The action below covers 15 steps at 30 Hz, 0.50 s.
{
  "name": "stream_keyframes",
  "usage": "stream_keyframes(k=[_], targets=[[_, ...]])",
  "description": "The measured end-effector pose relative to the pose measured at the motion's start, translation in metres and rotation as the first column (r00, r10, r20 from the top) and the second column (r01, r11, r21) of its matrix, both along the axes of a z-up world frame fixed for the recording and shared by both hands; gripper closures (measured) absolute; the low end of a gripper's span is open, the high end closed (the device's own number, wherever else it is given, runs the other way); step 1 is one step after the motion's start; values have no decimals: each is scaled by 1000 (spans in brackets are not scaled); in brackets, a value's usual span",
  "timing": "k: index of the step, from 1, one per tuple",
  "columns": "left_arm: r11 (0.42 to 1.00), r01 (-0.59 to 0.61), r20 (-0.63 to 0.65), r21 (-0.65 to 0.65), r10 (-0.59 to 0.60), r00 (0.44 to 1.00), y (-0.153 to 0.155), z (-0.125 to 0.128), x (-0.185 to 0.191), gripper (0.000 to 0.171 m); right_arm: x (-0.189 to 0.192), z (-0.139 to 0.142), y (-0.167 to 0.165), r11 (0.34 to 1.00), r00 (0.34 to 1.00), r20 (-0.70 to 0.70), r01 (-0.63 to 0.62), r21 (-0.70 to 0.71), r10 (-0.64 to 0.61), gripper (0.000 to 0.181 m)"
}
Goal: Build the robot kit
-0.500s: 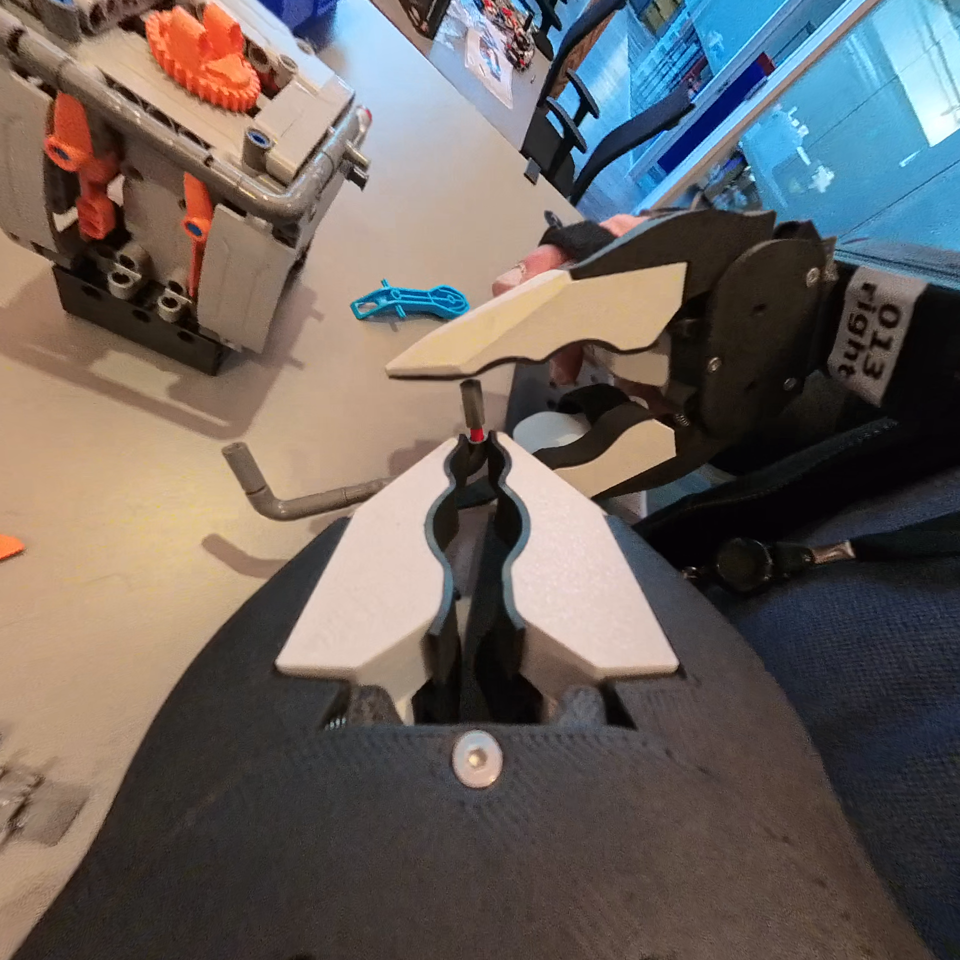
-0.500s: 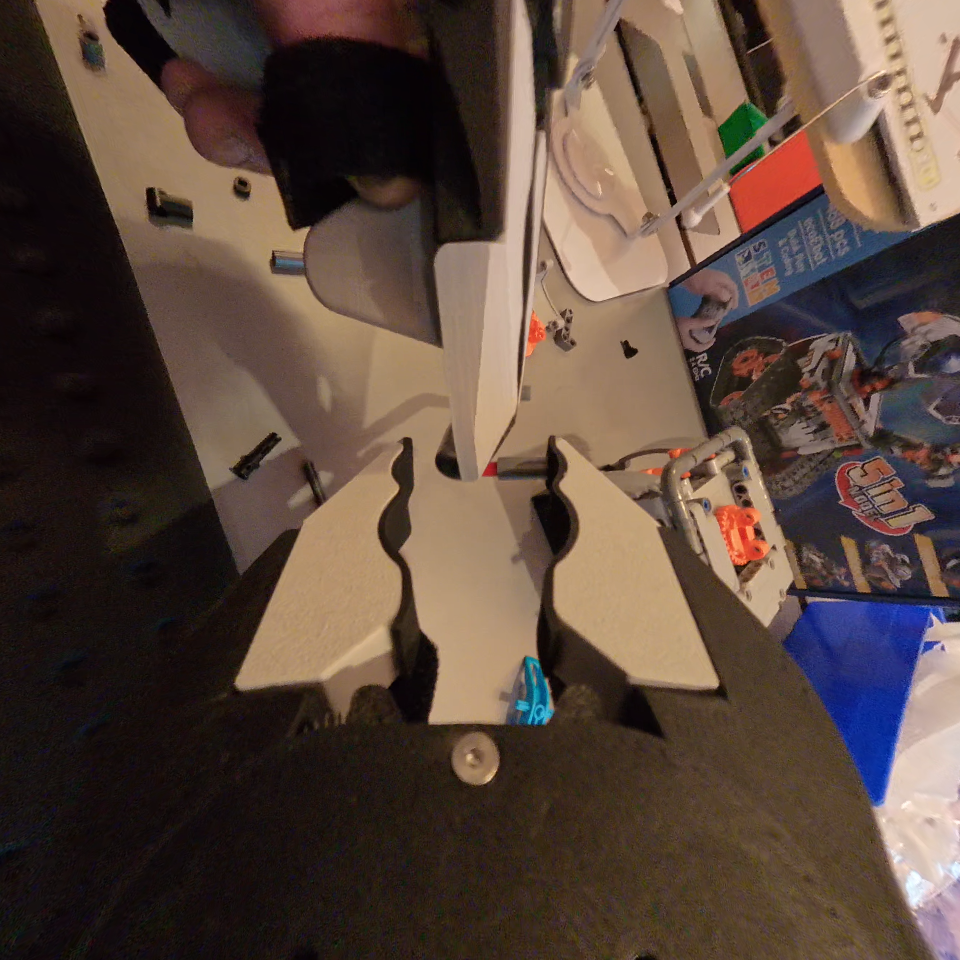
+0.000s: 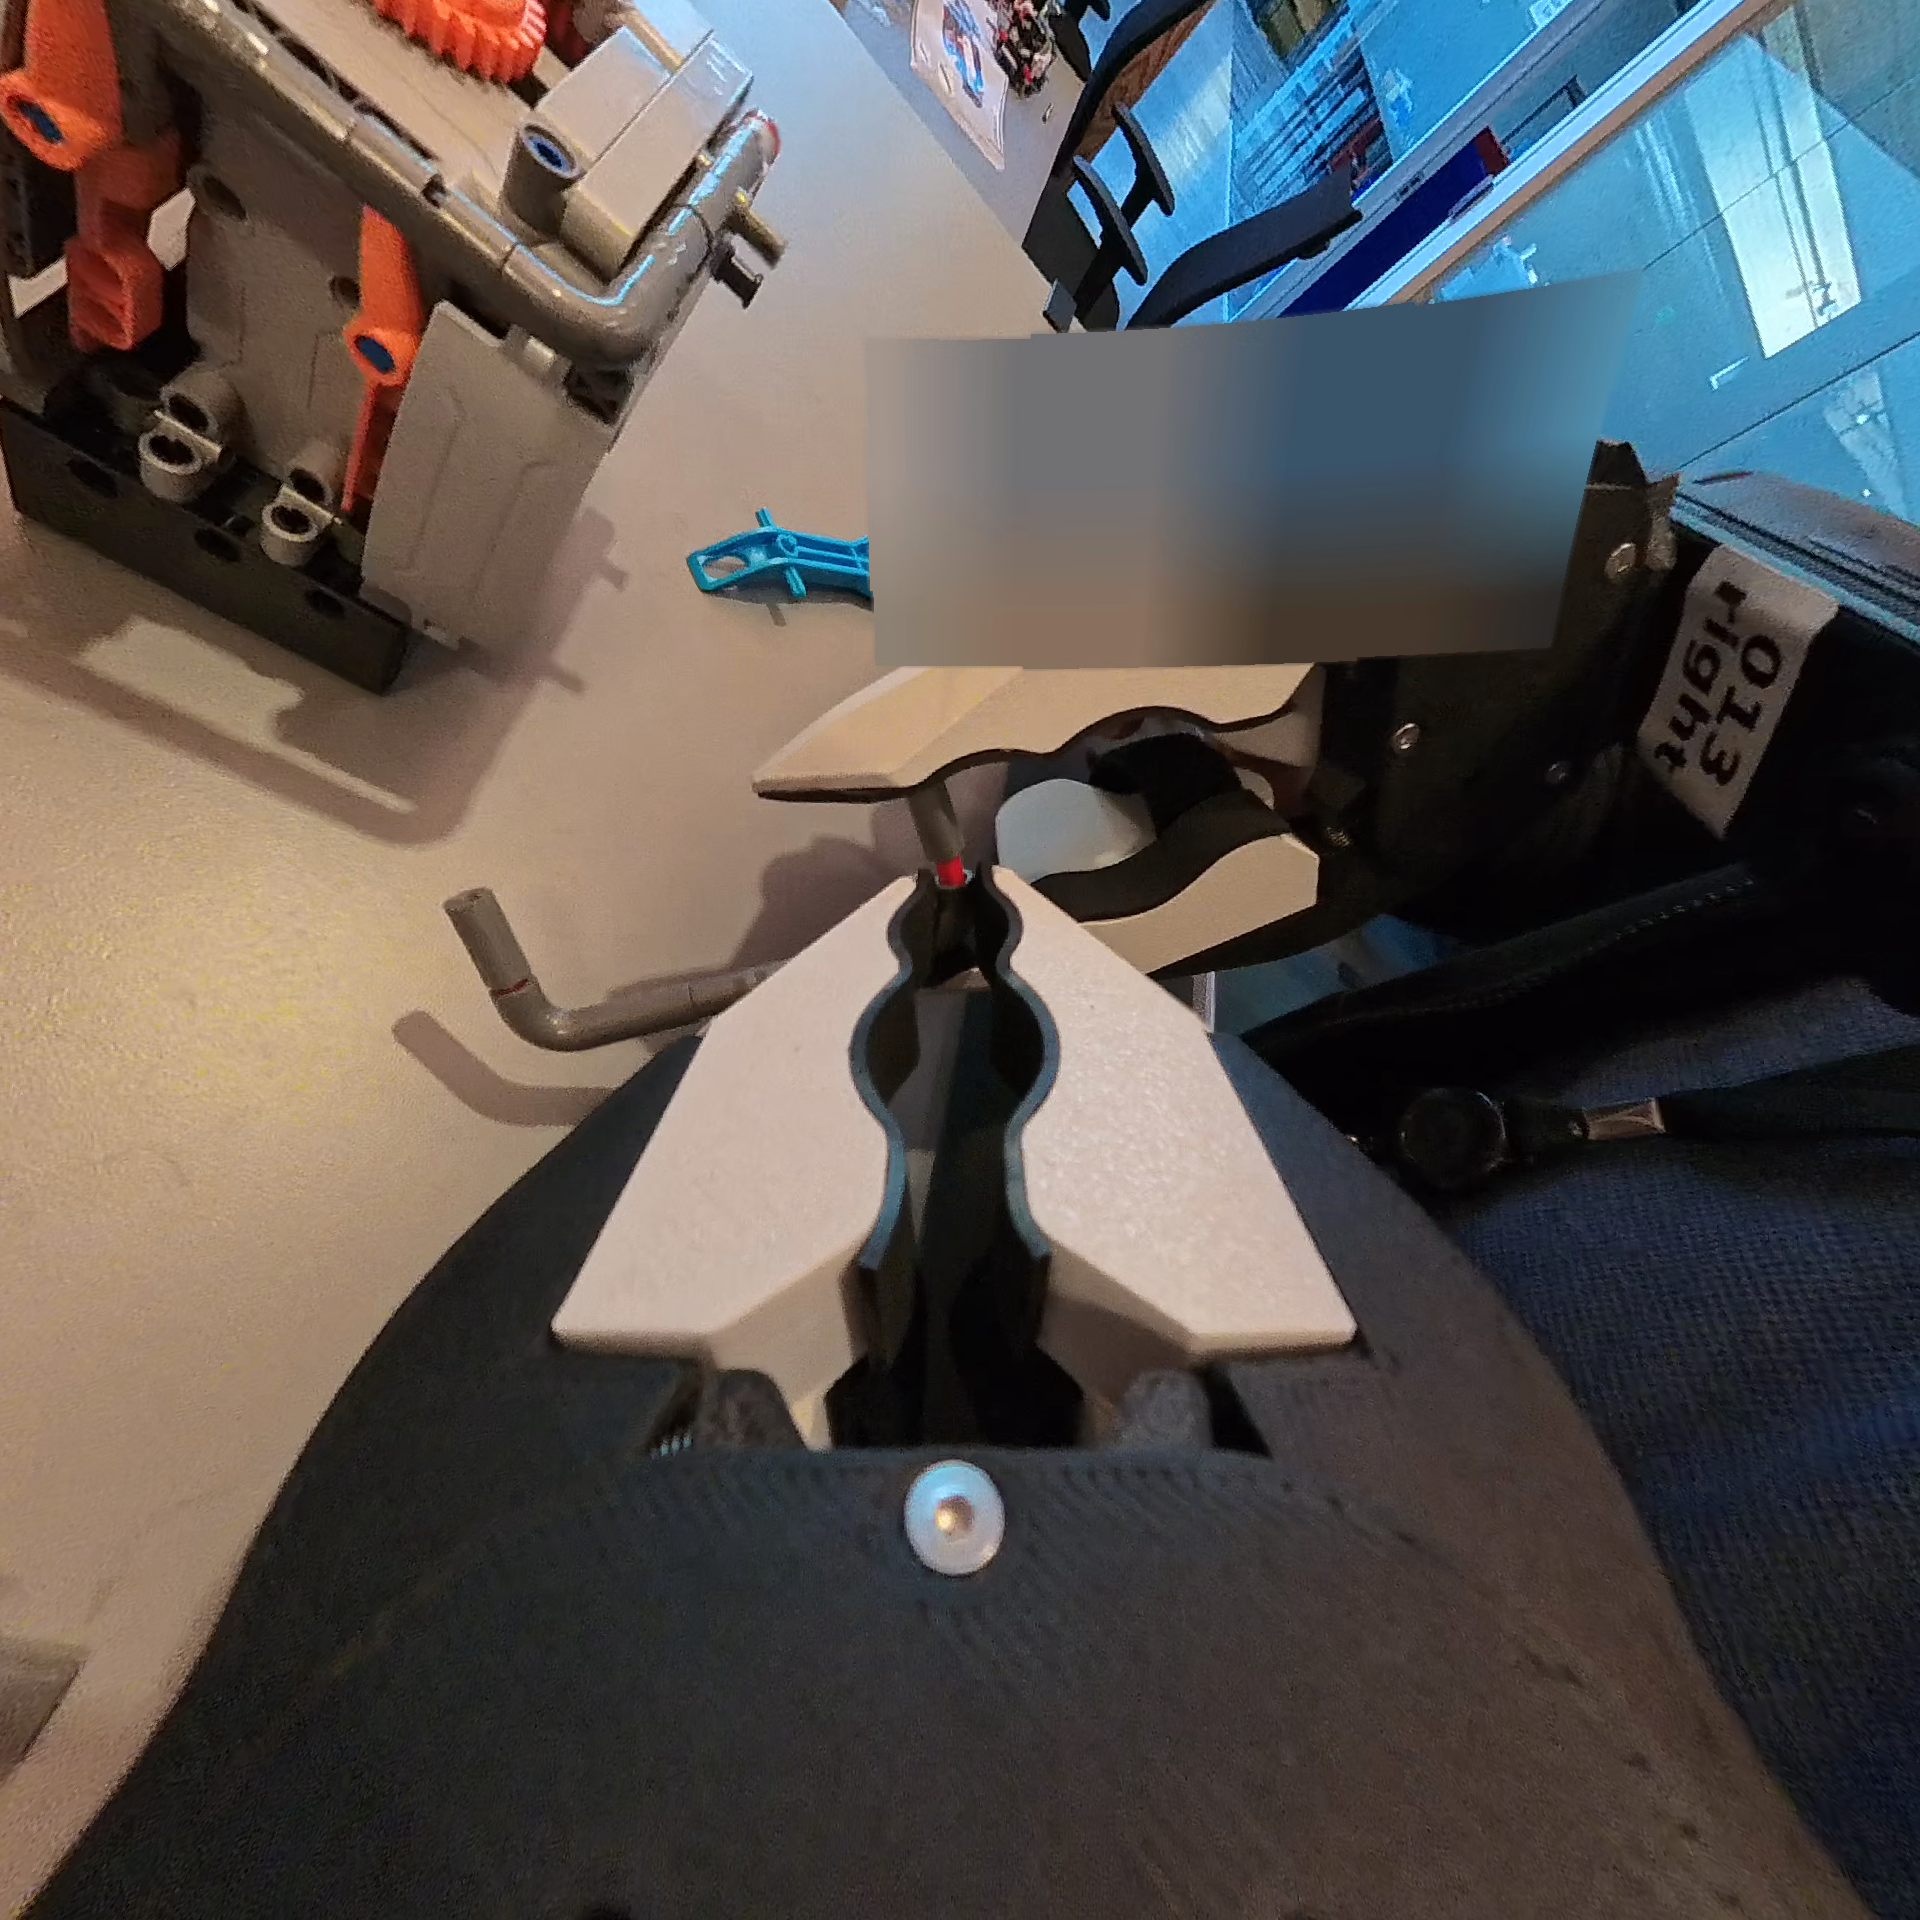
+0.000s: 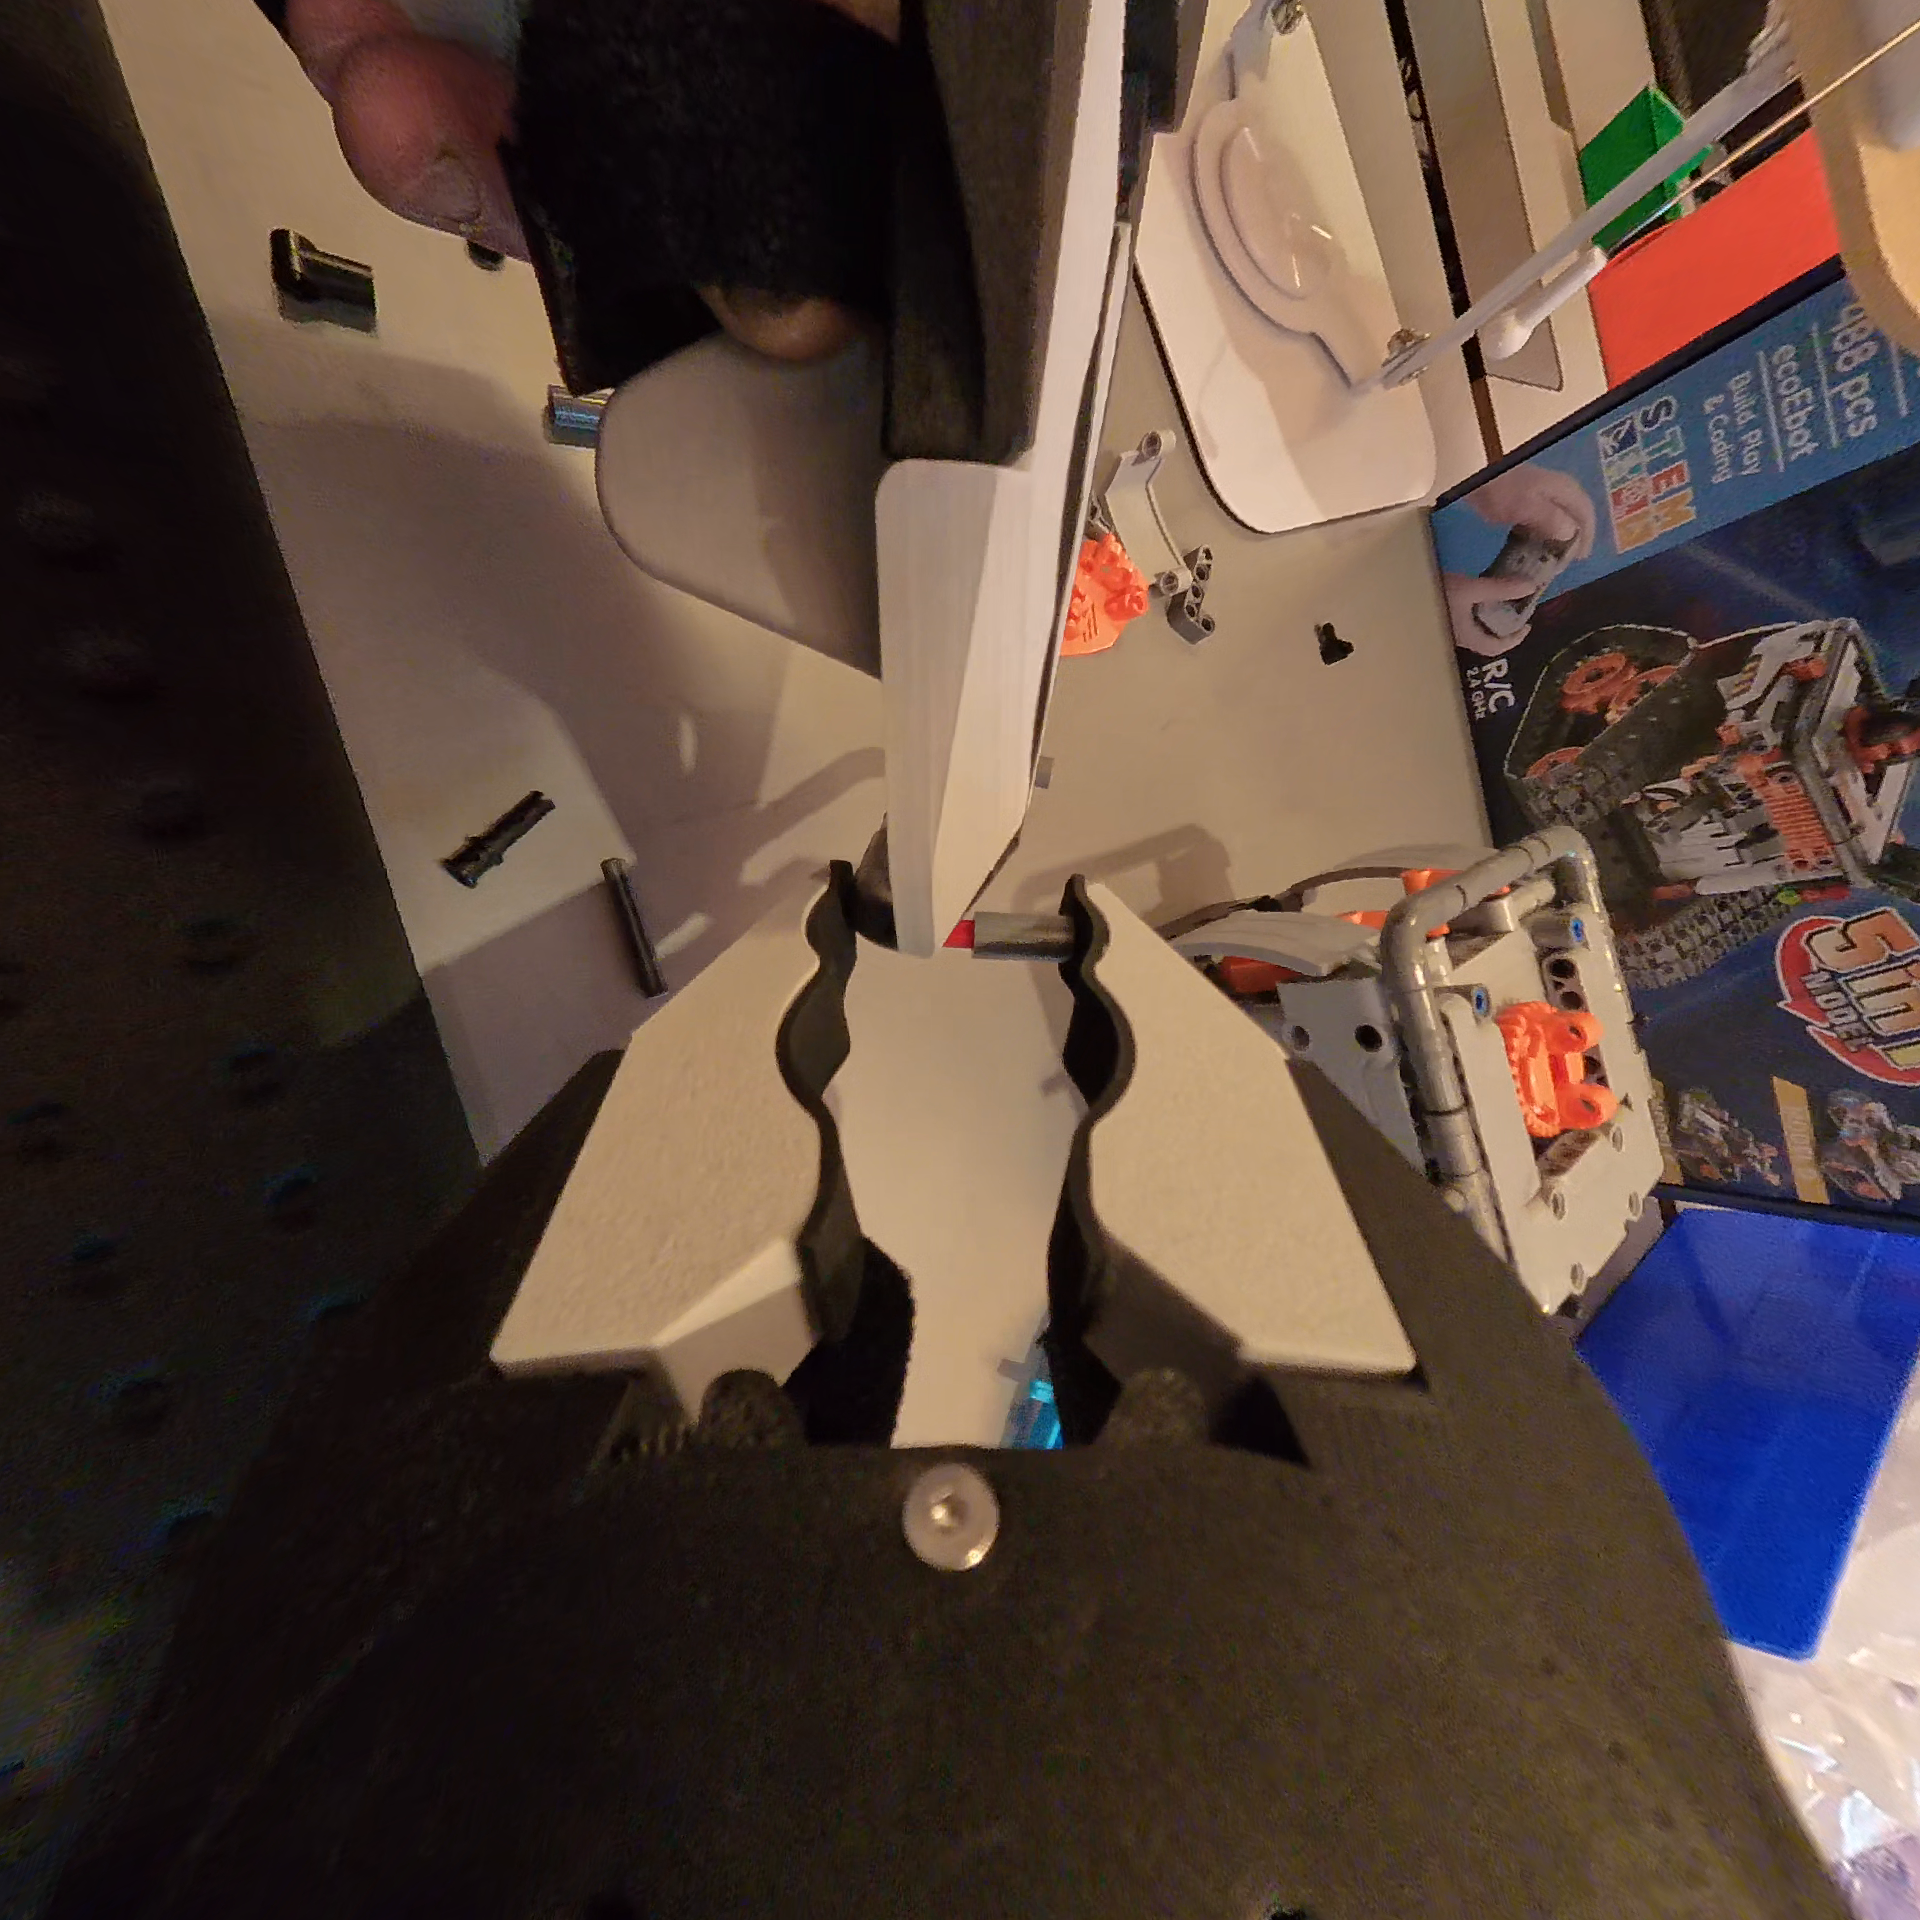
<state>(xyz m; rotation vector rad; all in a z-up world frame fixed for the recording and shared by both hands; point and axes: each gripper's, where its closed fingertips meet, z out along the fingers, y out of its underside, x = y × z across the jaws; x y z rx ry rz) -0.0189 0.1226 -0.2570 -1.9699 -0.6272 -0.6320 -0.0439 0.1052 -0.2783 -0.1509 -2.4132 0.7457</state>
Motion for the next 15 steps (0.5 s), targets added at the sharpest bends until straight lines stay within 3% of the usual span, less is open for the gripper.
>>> stream_keyframes(k=[11, 15], targets=[[1000, -9, 36, -14, 10, 999, -3, -9, -4, 167, -1, -11, -2, 999, 999, 49, 11, 31, -13, 149], [1000, -4, 54, 20, 3, 999, -4, -1, -4, 166, 1, -2, -6, 993, 987, 162, 22, -118, -3, 147]])
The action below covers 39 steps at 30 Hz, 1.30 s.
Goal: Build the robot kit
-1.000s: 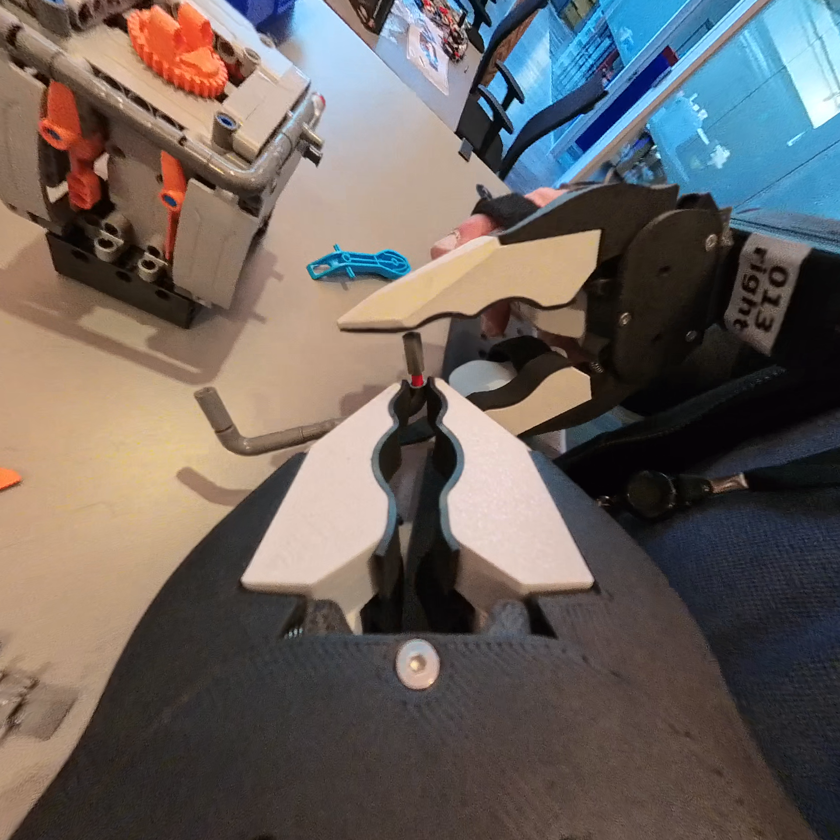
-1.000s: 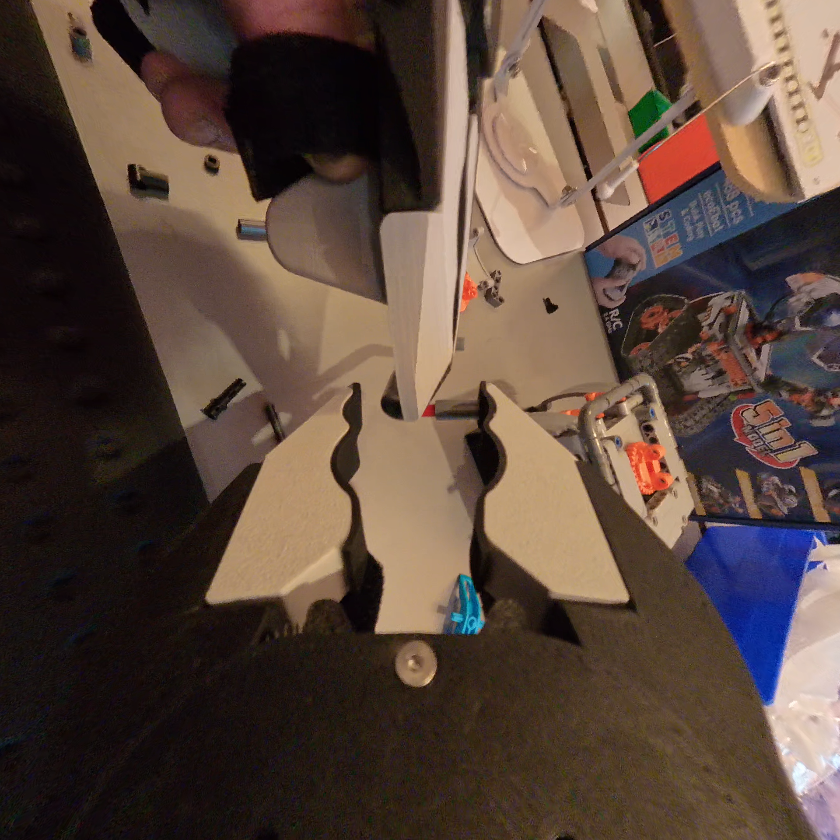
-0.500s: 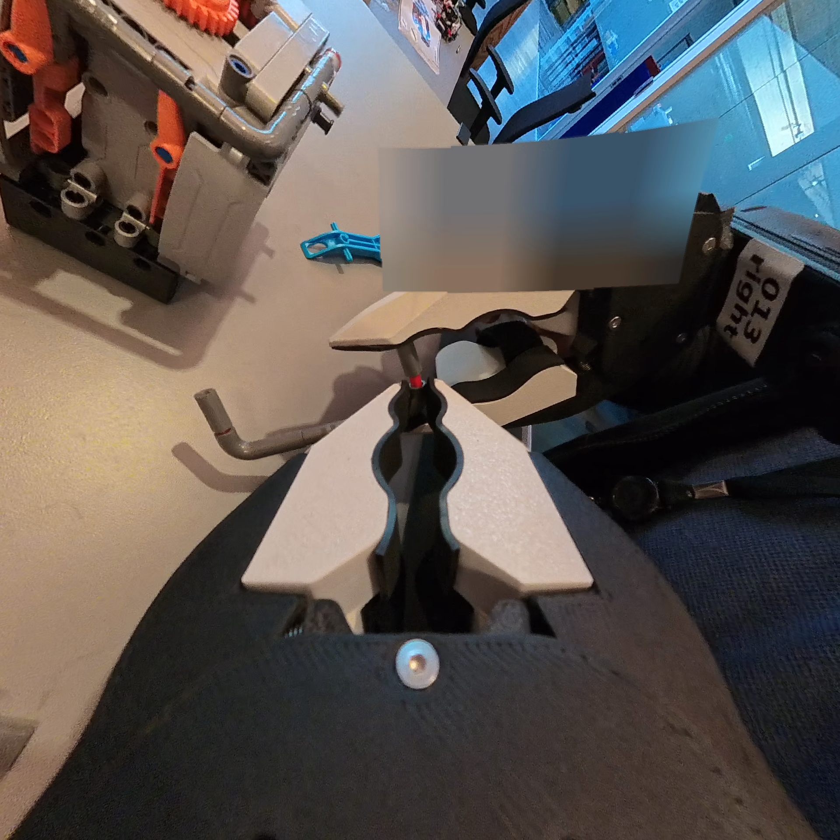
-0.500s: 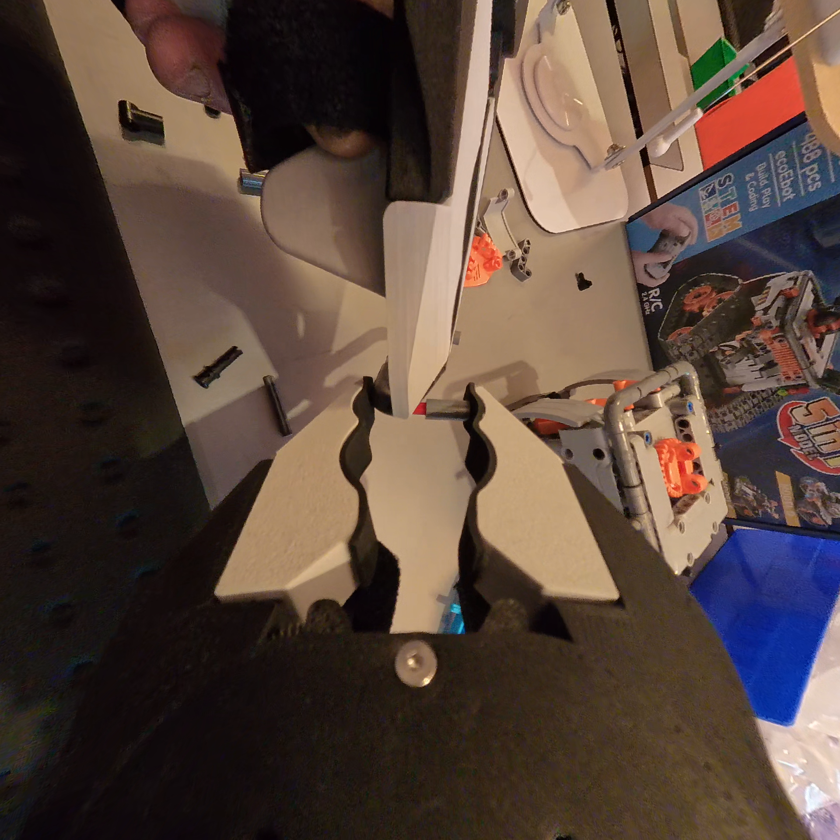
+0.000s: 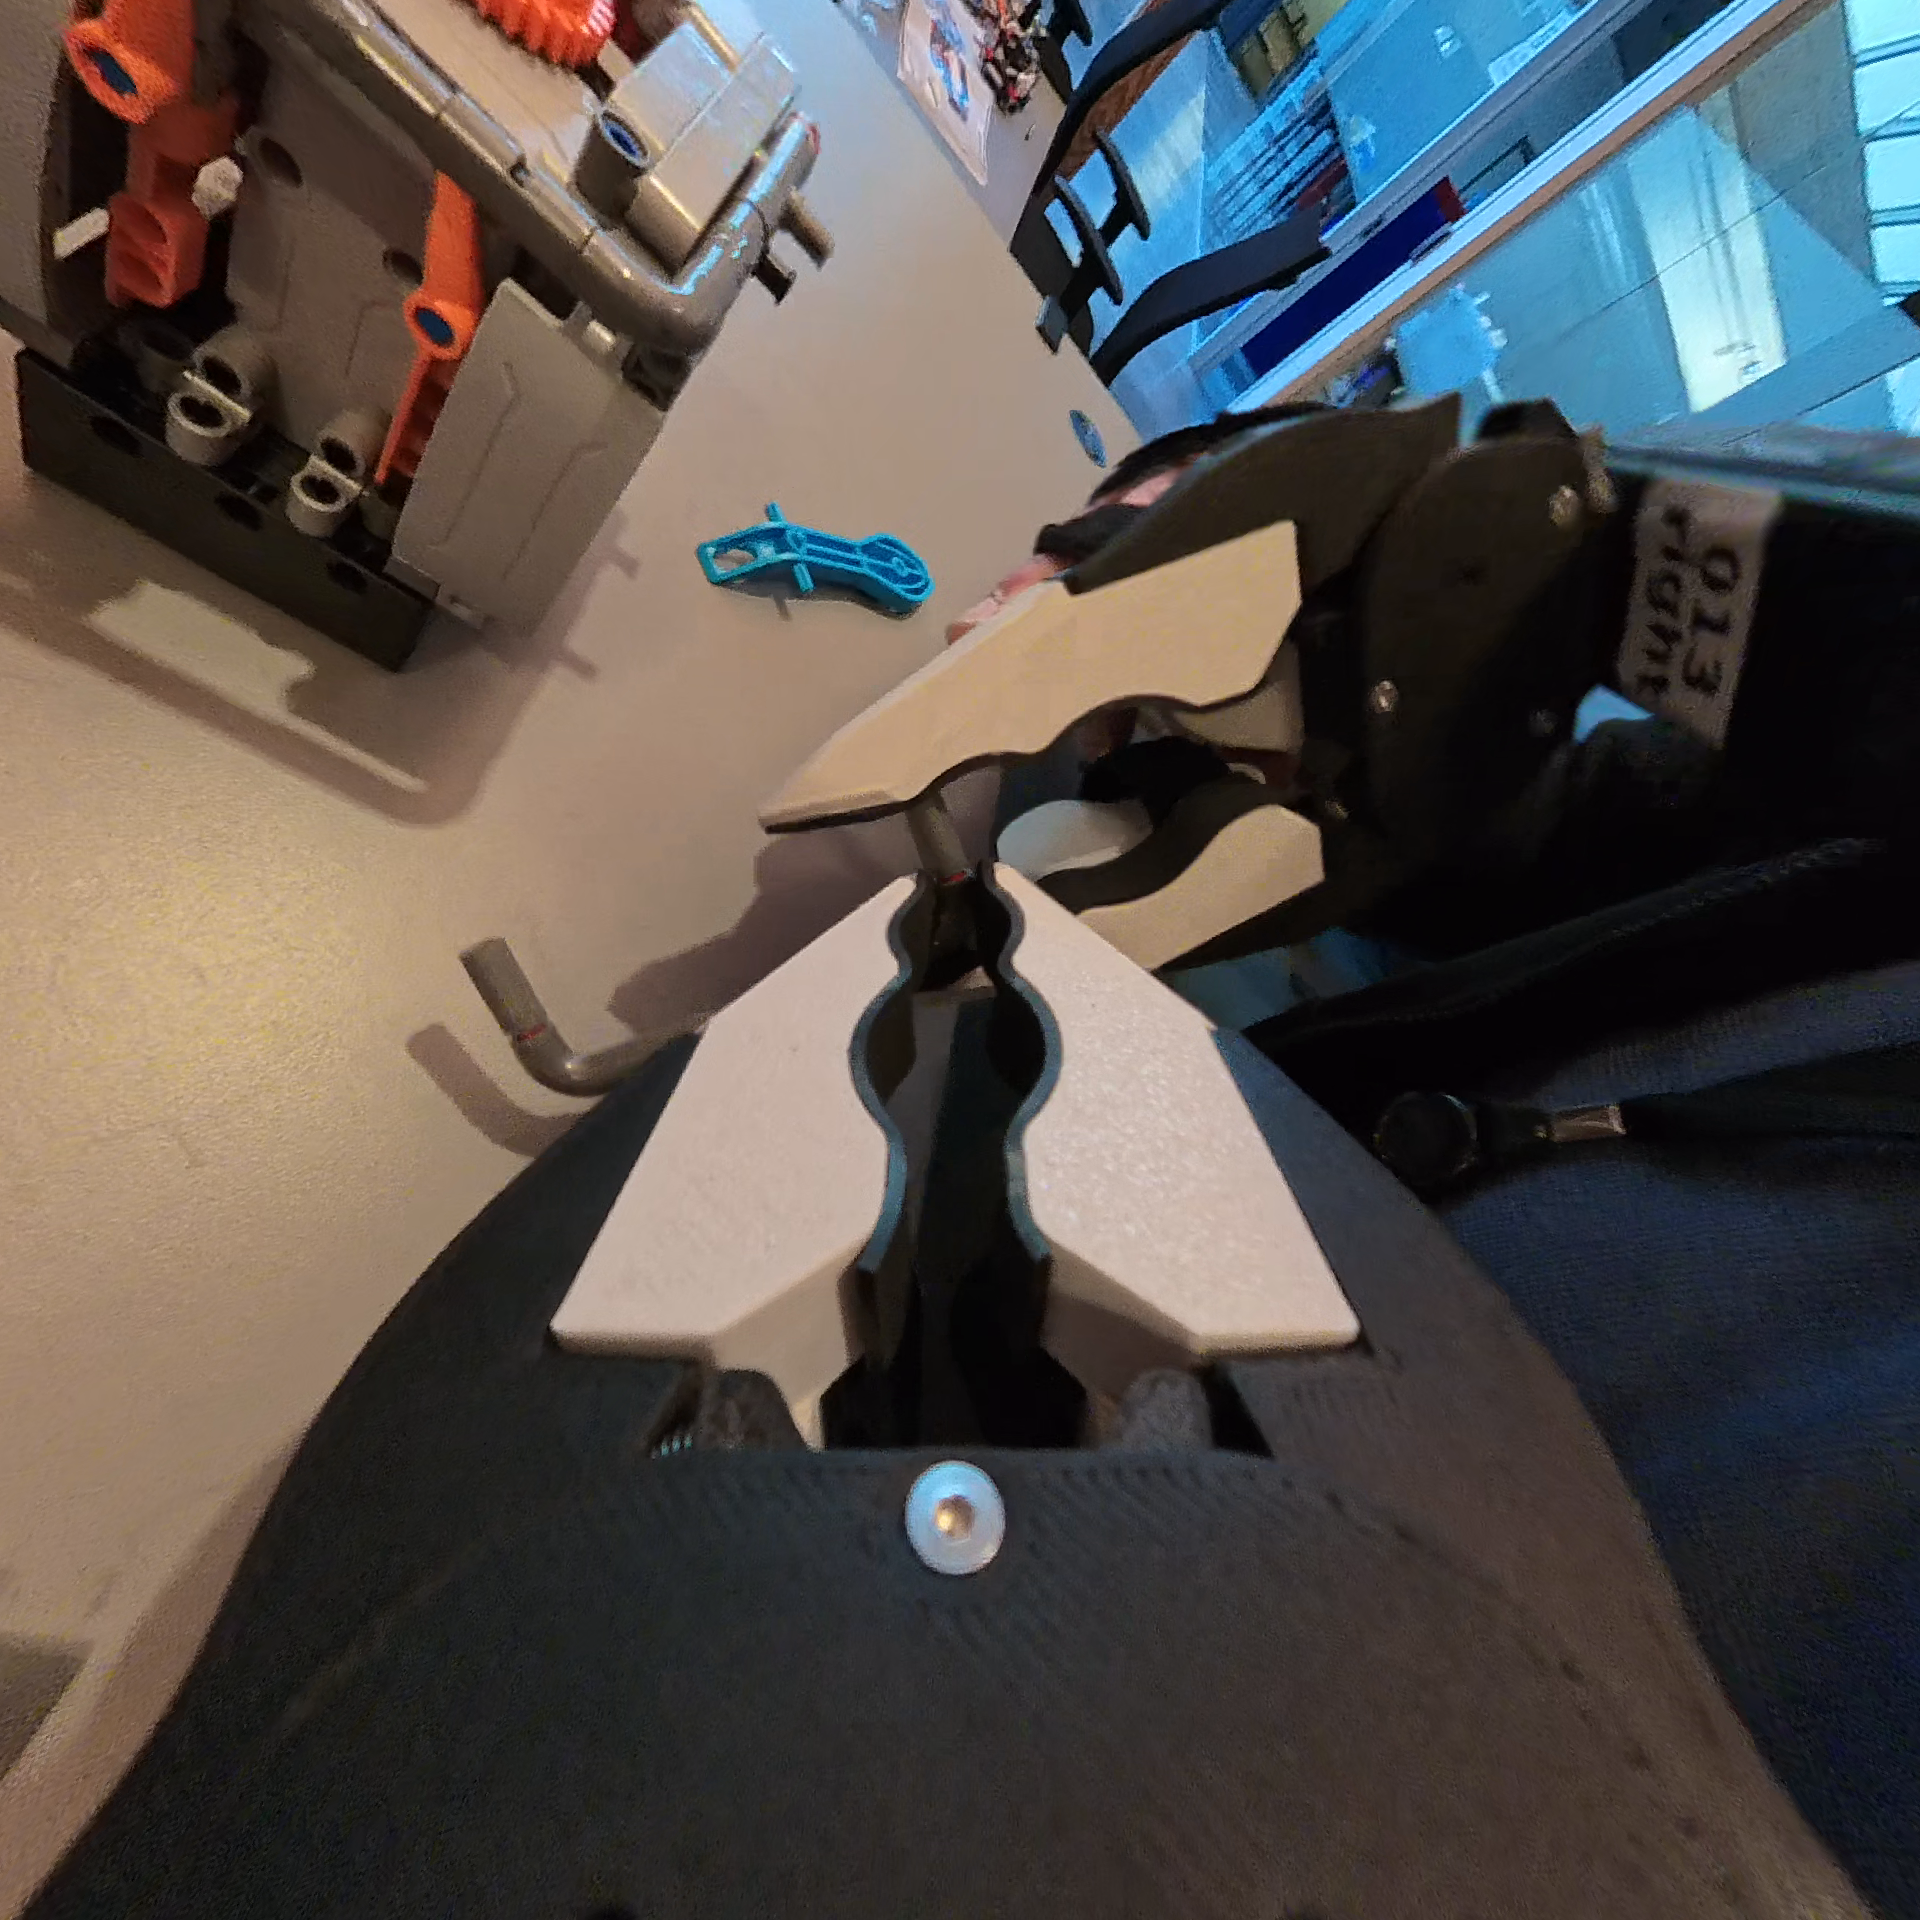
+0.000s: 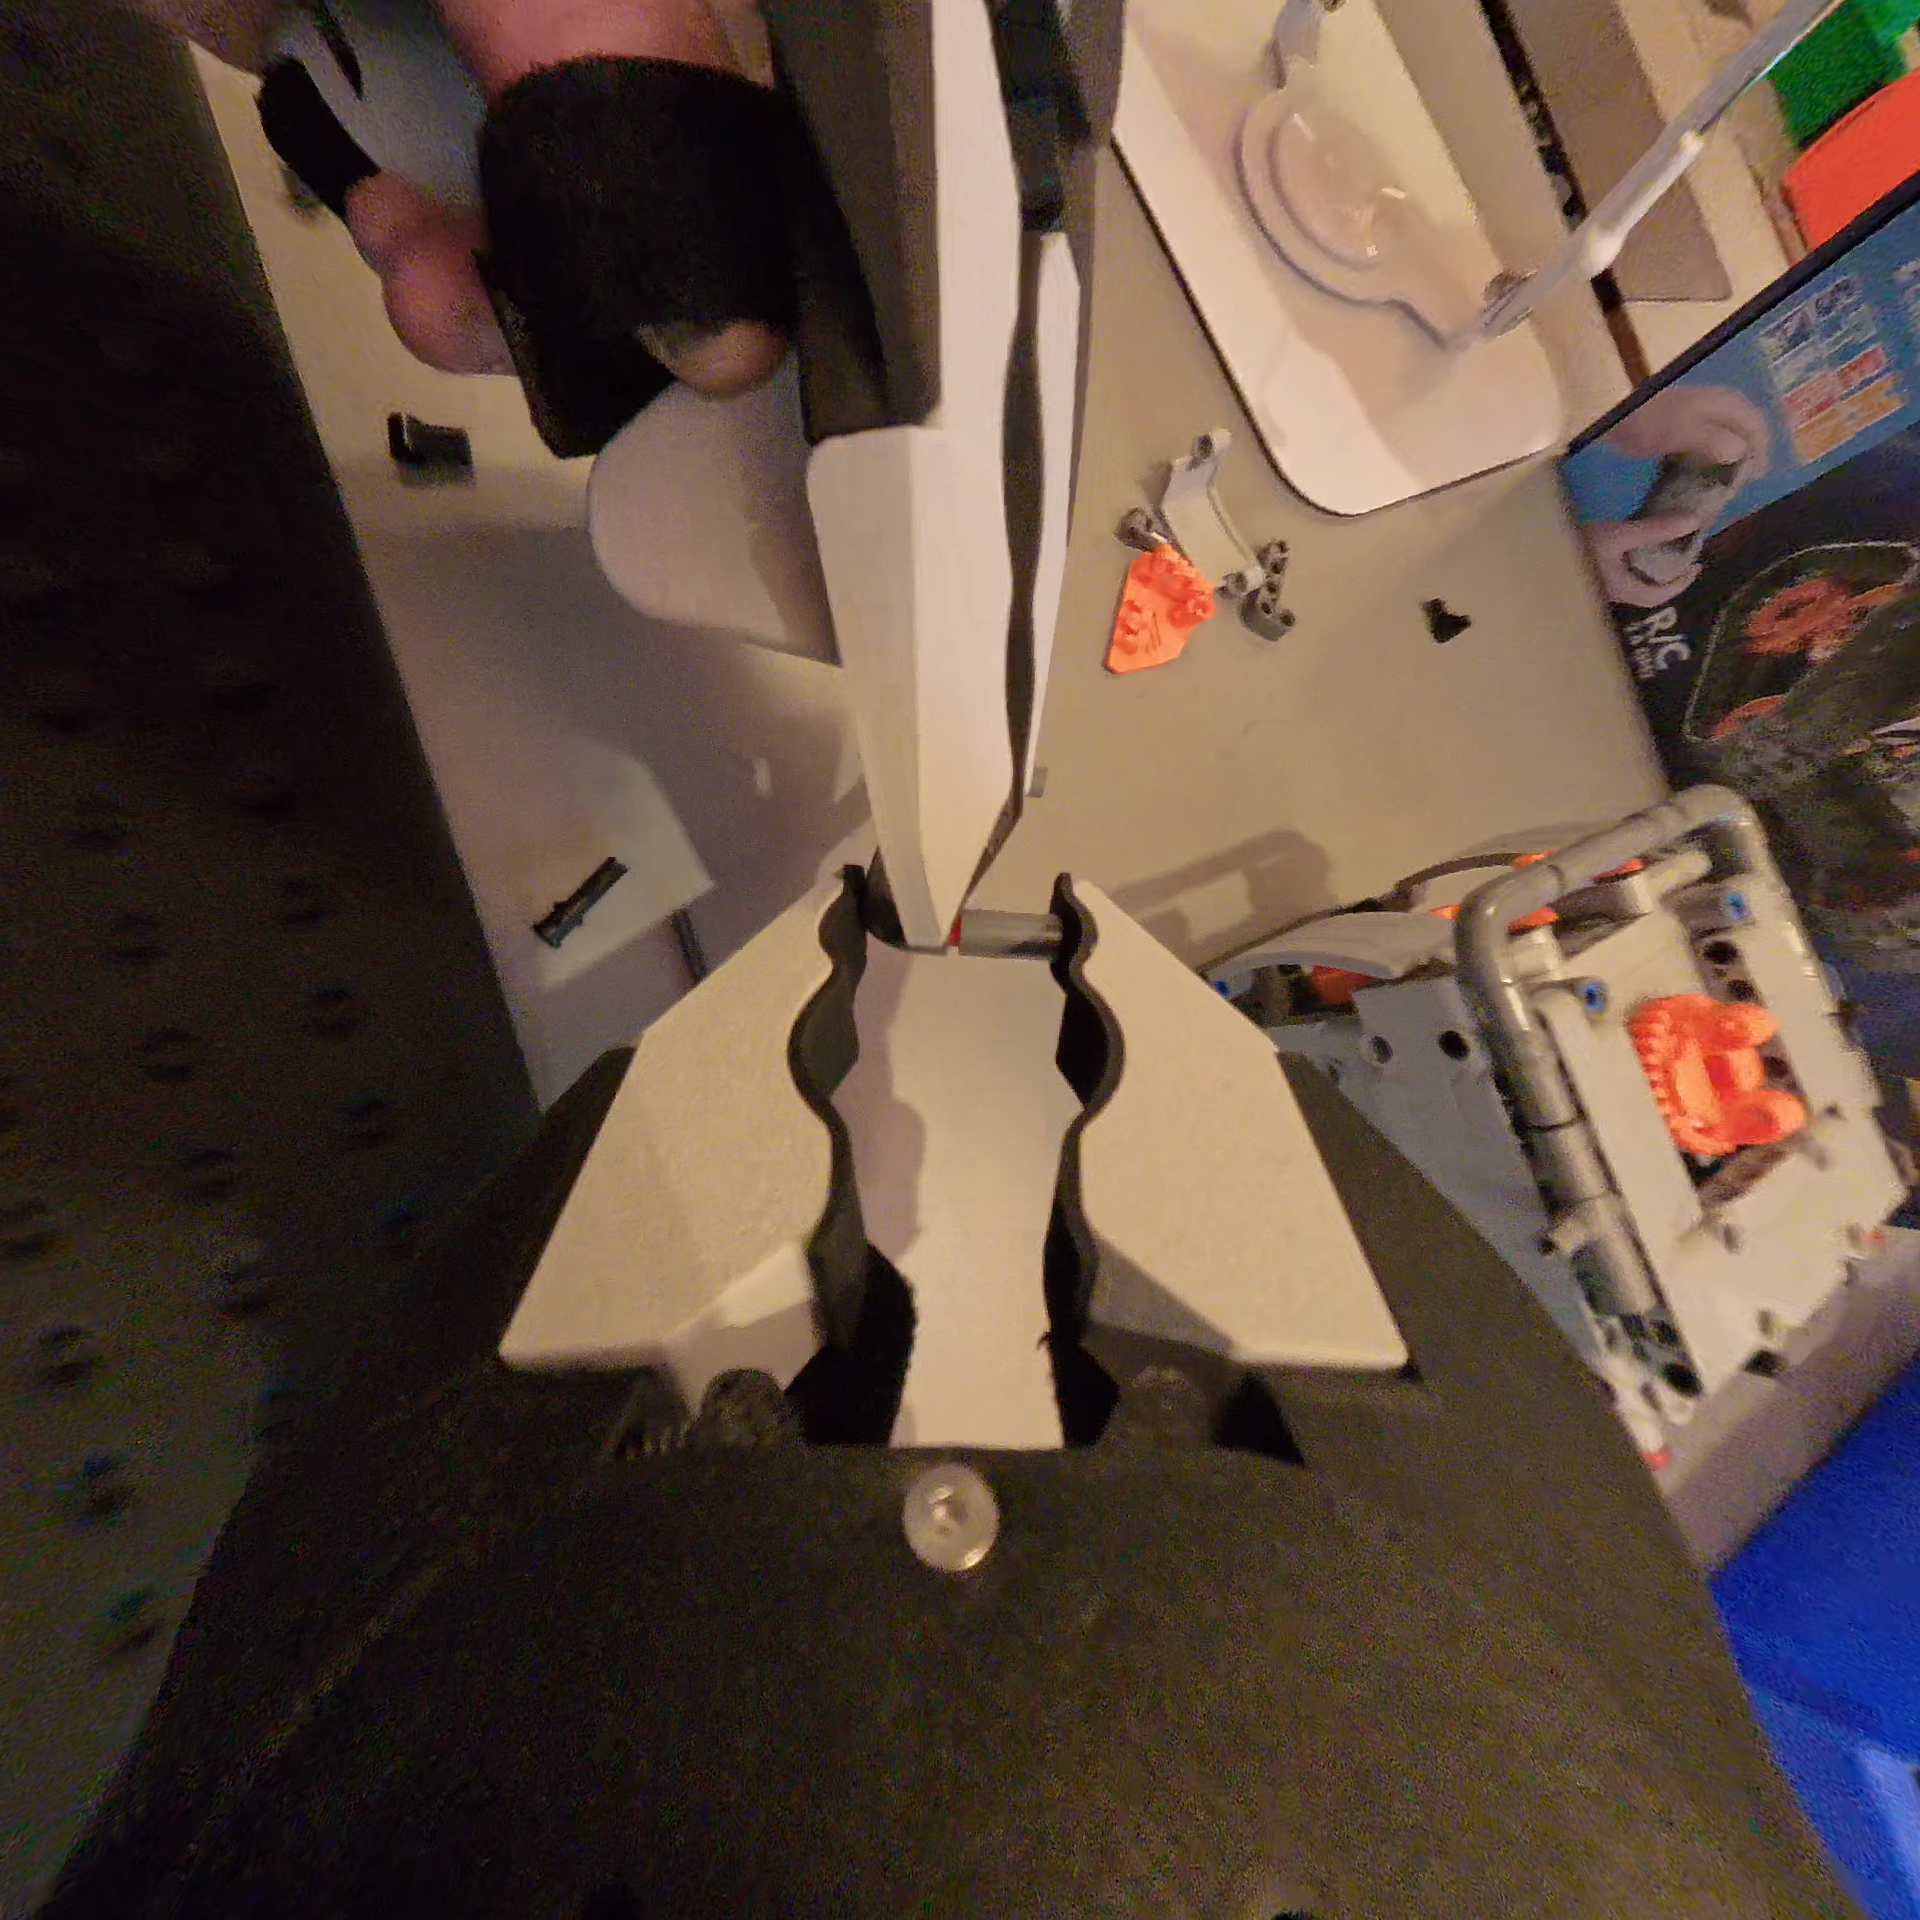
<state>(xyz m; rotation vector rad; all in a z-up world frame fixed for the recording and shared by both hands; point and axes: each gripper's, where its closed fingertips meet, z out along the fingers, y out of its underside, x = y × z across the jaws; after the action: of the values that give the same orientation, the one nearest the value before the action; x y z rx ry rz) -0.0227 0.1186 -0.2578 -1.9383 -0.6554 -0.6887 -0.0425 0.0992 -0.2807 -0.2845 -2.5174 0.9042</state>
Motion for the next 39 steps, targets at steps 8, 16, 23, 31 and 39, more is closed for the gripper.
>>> stream_keyframes(k=[8, 16, 23, 31, 39], targets=[[990, -120, -75, 73, 125, 989, -38, 21, -33, 151, 3, 27, 14, 986, 1000, 12, -7, -164, 9, 147], [979, -94, 144, 179, 69, 987, -30, 21, -29, 140, 9, 69, 20, 916, 997, 21, -57, -396, 71, 147], [933, -103, 254, 343, 13, 967, -22, 44, -22, 164, 11, 79, 26, 897, 997, 22, -53, -438, 70, 146], [943, -121, 239, 309, 46, 970, -22, 45, -20, 165, 12, 74, 30, 916, 999, 23, -35, -399, 48, 146], [943, -150, 257, 298, 73, 964, -24, 40, -19, 166, 15, 72, 31, 950, 999, -33, -47, -308, 38, 166]])
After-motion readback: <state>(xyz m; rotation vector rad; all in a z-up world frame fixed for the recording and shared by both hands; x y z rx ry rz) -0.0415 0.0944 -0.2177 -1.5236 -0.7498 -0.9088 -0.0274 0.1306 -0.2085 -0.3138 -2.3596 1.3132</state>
